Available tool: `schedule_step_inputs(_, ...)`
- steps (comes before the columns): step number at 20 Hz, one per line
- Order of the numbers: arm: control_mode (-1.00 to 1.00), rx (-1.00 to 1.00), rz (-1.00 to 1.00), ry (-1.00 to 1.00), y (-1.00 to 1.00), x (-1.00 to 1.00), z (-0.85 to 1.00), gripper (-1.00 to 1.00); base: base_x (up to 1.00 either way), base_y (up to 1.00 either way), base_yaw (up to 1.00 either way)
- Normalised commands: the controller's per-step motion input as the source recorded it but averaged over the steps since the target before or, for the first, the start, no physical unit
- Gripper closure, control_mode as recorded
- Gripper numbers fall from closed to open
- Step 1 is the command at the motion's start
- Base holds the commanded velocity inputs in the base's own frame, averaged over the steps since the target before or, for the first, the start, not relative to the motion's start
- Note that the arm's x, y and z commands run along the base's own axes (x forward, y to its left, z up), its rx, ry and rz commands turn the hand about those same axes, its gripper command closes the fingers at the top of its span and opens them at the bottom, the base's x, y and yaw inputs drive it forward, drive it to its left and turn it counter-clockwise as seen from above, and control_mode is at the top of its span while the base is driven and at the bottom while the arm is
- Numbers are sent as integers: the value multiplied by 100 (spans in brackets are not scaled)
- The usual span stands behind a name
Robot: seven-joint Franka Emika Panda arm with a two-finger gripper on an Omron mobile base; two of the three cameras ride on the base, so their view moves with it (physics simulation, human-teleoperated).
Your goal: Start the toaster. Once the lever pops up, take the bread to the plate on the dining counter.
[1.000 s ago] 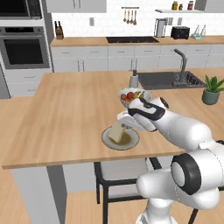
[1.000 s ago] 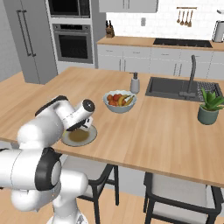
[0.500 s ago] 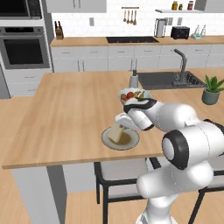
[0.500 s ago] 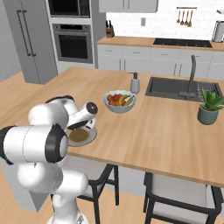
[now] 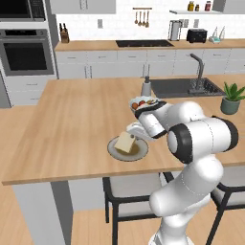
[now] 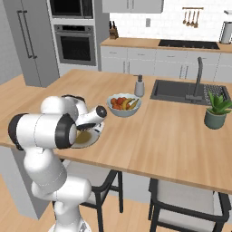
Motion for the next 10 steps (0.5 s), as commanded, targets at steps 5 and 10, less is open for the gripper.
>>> schedule_step_inputs(5,-100,-4,0,0,0,-5,-52,100,0,0,0)
schedule_step_inputs(10,-100,-9,0,0,0,-3,-16,-100,0,0,0)
